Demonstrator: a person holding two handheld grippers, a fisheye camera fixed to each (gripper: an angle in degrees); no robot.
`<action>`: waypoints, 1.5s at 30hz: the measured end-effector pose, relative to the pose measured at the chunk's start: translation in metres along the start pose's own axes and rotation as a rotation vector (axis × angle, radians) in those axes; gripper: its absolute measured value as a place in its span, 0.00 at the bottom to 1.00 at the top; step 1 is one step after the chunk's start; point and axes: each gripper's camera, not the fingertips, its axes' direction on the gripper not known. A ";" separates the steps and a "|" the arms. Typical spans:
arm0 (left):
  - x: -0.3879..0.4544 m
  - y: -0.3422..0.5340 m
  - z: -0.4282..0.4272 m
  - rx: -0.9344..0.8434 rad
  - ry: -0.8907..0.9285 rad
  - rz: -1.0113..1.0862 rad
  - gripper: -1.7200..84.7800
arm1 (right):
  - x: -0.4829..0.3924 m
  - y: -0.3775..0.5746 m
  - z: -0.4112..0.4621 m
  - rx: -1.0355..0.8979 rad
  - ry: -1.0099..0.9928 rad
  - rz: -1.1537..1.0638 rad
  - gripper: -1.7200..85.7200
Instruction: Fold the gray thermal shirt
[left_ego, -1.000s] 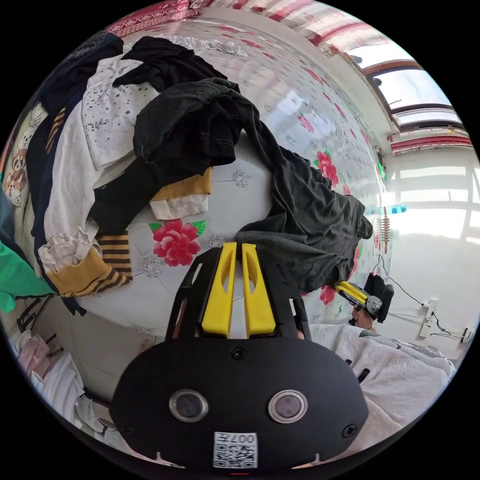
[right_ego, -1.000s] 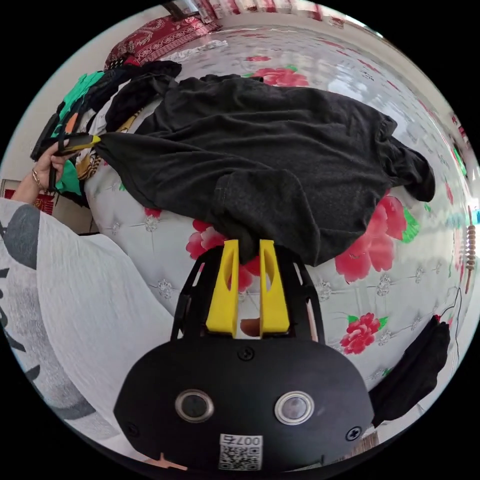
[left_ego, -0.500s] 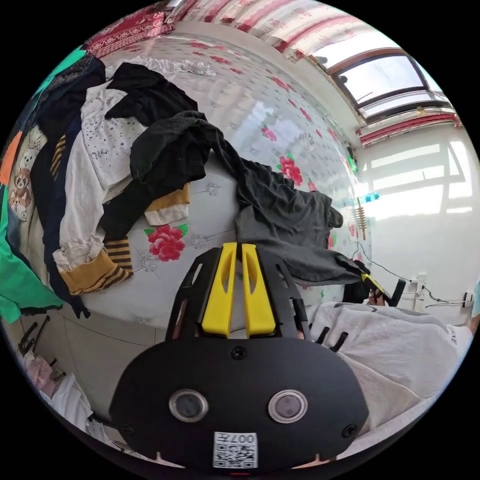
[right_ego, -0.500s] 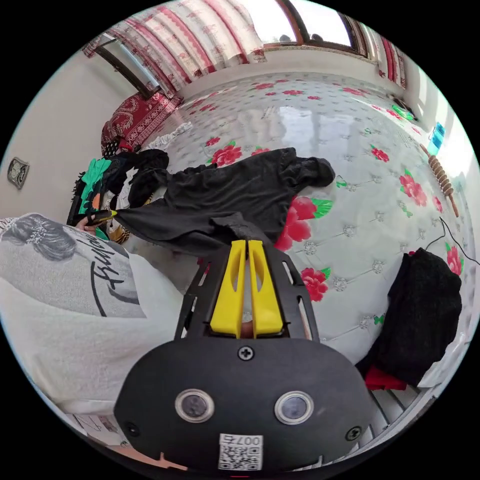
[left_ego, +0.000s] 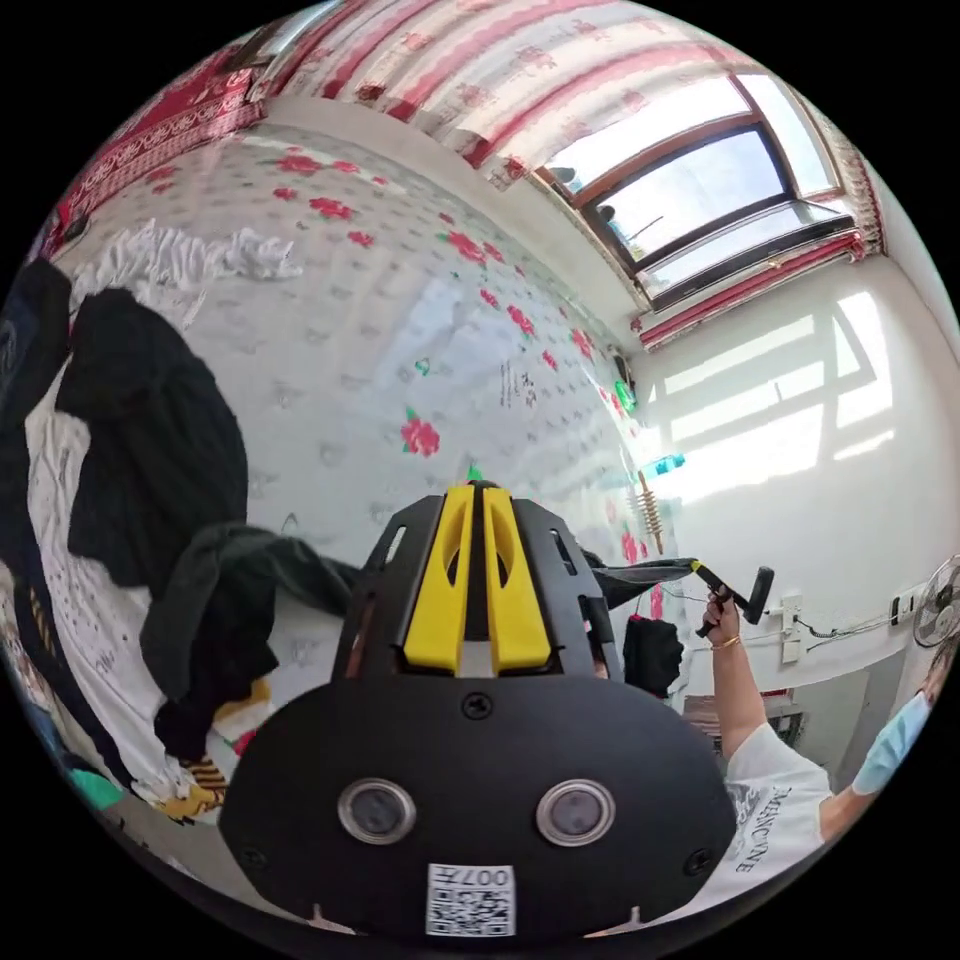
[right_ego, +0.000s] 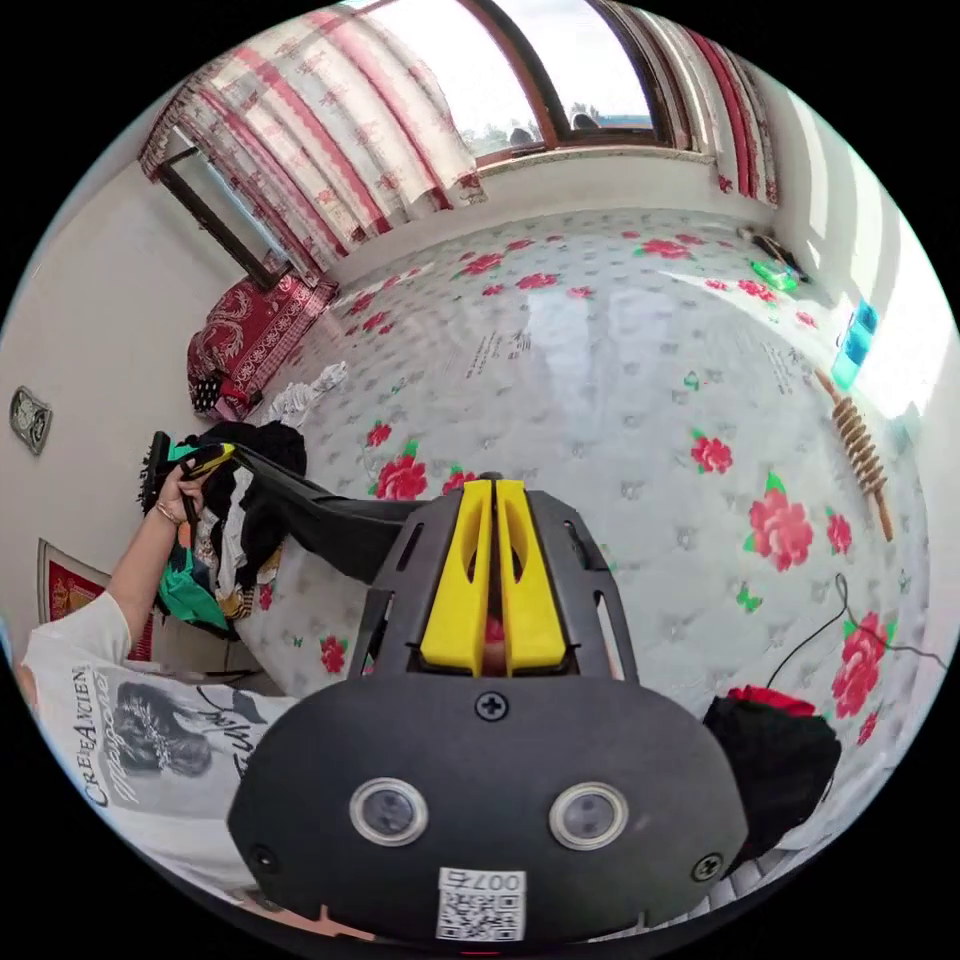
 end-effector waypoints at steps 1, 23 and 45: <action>0.034 -0.029 -0.029 0.080 0.008 0.081 0.01 | -0.014 -0.031 -0.037 0.110 0.045 -0.037 0.02; 0.005 0.194 0.032 -0.155 -0.166 0.280 0.01 | -0.102 0.195 -0.041 0.001 0.122 -0.169 0.02; -0.110 0.388 0.111 -0.402 -0.161 0.071 0.01 | -0.086 0.430 0.066 -0.316 0.079 0.073 0.03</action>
